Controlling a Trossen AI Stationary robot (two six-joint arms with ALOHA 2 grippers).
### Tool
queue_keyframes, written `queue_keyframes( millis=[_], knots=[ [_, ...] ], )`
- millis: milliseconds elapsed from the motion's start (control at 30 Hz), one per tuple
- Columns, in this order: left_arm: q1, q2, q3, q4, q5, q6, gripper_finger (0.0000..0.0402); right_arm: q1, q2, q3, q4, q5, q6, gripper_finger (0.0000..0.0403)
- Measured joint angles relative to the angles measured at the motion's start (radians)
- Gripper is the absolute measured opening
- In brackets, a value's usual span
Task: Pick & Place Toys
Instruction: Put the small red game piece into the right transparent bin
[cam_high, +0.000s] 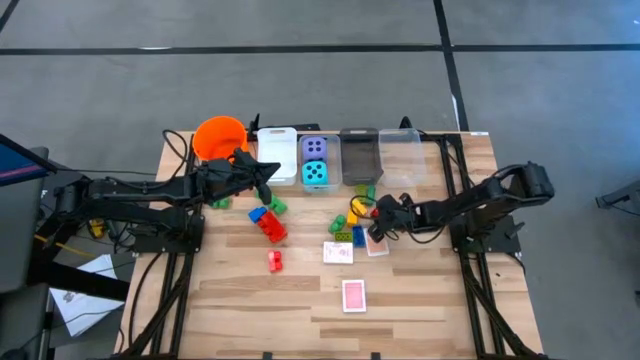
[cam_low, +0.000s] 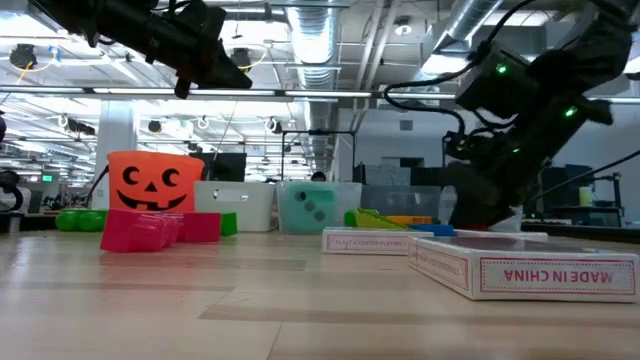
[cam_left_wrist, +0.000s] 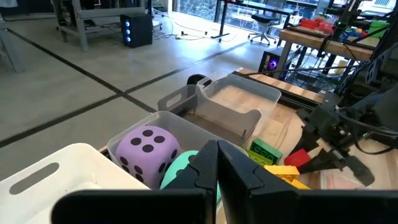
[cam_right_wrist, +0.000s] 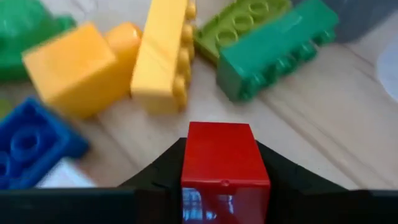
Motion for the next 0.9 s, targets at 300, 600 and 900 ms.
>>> queue_keyframes(
  millis=[300,600,900],
  knots=[
    [0.0,0.005,0.0,0.0,0.0,0.0,0.0,0.013,-0.308,0.001,-0.257,0.159,0.095,0.0134],
    [0.0,0.025,0.0,-0.002,0.0,0.0,0.0,-0.093,-0.569,0.002,-0.311,0.314,-0.016,0.0137],
    [0.0,0.025,0.0,0.002,0.0,0.0,0.0,-0.308,-0.637,0.003,-0.289,0.319,-0.162,0.0154]
  ],
)
